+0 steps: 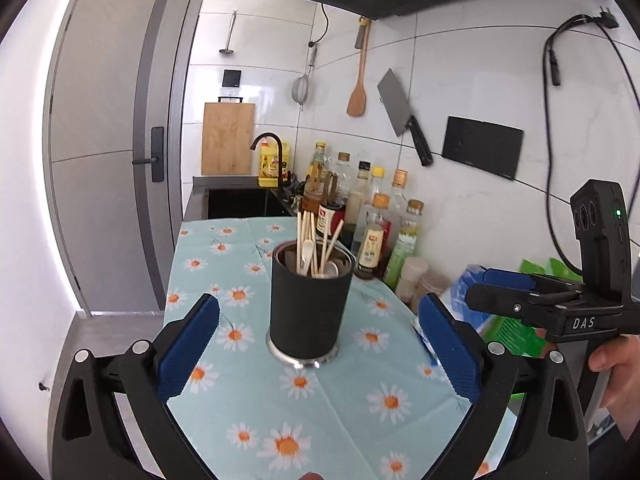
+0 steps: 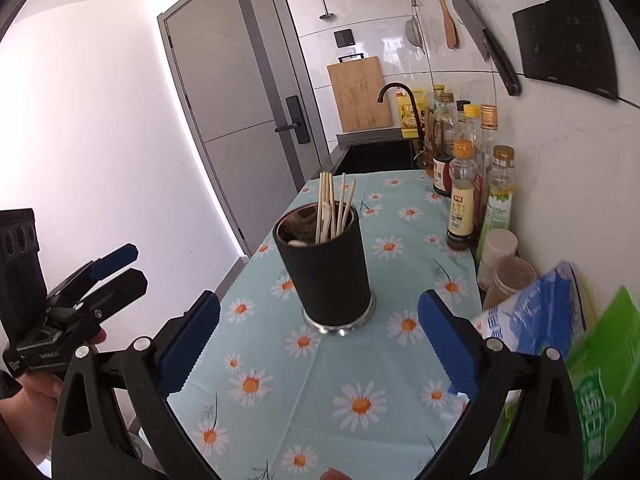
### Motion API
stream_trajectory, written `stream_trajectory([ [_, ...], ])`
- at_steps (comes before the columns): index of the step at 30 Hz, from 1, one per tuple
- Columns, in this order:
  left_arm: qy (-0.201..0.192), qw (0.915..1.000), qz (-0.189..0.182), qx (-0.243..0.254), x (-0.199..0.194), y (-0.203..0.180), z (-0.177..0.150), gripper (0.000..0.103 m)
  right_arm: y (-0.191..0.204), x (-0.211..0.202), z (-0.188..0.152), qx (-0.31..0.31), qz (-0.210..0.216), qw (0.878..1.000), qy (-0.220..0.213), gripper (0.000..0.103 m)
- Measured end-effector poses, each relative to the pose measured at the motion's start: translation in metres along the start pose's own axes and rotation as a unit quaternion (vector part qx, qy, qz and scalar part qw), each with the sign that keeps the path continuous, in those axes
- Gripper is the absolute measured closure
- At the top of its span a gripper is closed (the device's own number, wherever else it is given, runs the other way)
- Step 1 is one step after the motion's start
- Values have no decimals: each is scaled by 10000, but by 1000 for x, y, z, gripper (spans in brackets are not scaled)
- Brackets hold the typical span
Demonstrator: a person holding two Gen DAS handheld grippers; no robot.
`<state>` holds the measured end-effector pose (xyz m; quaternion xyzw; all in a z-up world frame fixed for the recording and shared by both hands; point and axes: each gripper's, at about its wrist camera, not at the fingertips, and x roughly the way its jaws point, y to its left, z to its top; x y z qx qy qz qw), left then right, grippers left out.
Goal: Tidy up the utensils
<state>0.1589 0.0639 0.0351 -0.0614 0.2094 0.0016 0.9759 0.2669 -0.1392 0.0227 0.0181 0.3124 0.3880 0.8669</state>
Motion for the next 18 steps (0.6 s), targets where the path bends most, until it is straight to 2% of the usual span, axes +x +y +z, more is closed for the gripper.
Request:
stream_trajectory([
  [6, 369, 9993, -4, -38, -17, -2, -17, 7, 19, -27, -25, -174, -65, 9998, -48, 5],
  [12, 544, 9985, 44, -42, -31, -7, -33, 7, 33, -39, -40, -179, -230, 9995, 106, 5],
  [18, 680, 9972, 61, -289, -40, -7, -44, 7, 41, -48, -56, -117, -291, 9992, 262, 5],
])
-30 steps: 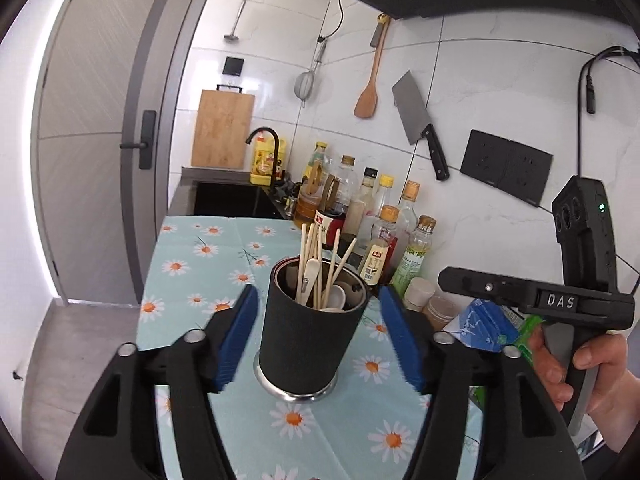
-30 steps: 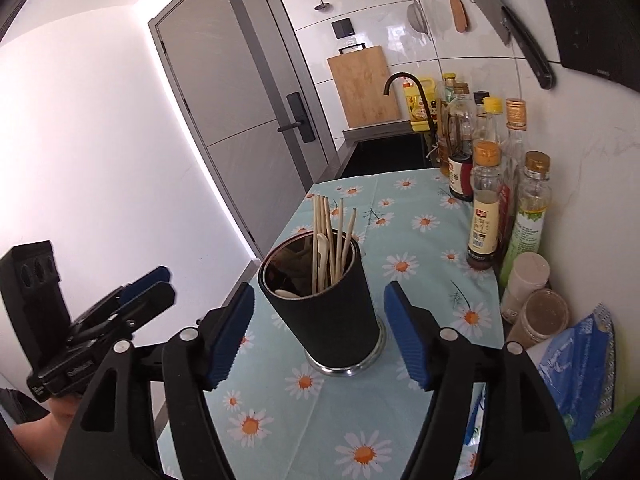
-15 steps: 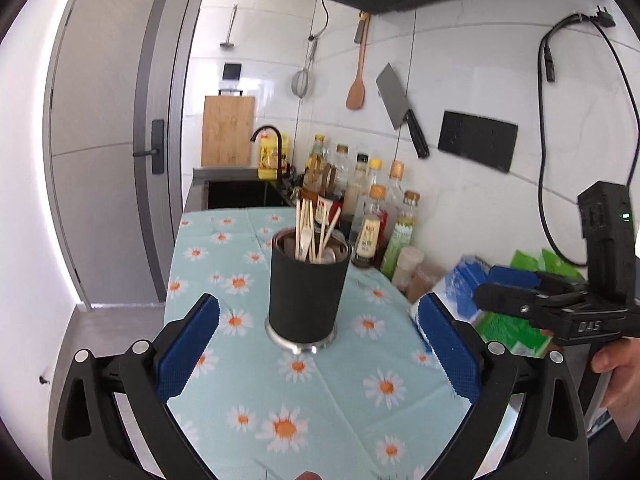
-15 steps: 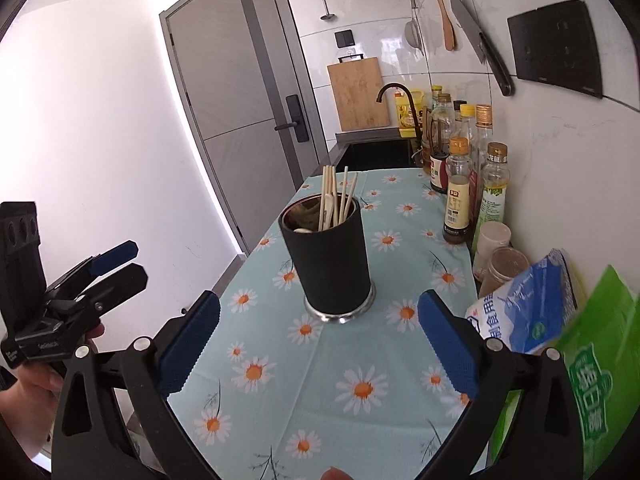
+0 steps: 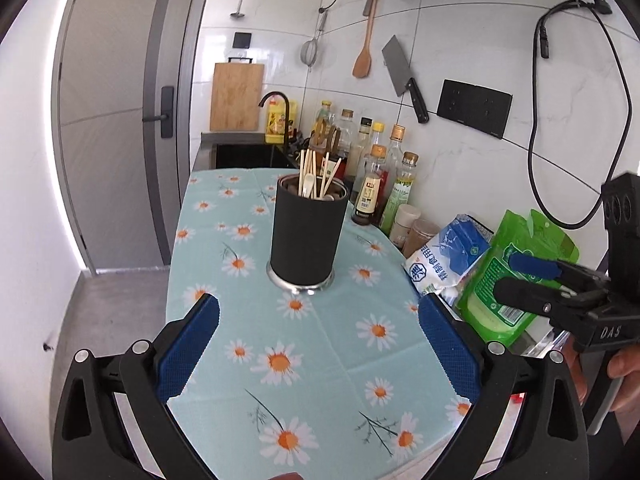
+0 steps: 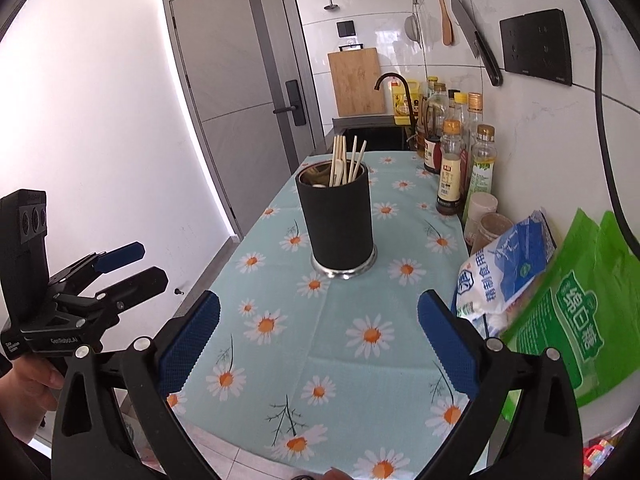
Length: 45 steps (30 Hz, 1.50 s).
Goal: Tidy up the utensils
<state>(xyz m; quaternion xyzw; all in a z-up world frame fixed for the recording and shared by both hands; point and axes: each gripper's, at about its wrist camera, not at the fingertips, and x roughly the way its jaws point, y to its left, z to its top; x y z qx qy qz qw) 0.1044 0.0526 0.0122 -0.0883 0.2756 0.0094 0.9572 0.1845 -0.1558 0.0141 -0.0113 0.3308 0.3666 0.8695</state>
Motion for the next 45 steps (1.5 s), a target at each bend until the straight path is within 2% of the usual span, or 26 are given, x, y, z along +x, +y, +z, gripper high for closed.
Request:
stream_trajectory([
  [16, 298, 9995, 46, 61, -11, -12, -28, 7, 3, -18, -31, 85, -69, 9999, 109, 5],
  [45, 333, 9994, 99, 63, -19, -10, -33, 7, 13, -11, -44, 92, -36, 9996, 259, 5],
])
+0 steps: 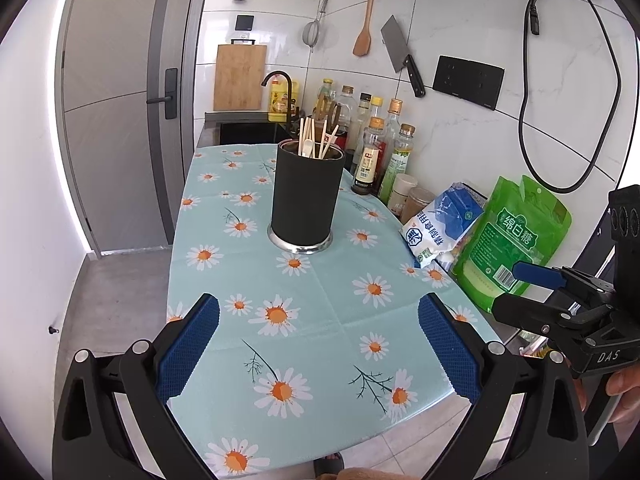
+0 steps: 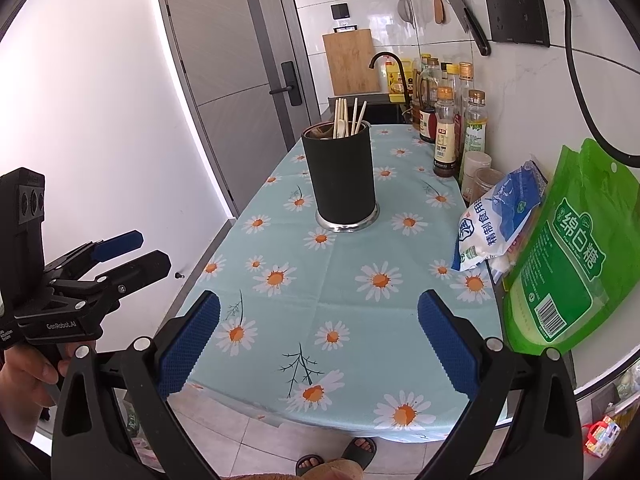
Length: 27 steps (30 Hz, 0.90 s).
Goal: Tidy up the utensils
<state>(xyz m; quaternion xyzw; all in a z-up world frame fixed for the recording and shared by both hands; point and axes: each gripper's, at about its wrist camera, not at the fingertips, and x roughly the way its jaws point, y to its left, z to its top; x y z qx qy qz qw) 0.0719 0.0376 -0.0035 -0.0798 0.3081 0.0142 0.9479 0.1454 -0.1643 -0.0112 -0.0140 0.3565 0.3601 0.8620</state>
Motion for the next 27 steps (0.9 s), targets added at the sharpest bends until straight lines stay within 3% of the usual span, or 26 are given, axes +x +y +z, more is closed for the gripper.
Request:
stream_trajectory([
  [27, 98, 9996, -269, -44, 2, 0, -3, 7, -2, 0, -7, 209, -122, 9997, 1, 5],
])
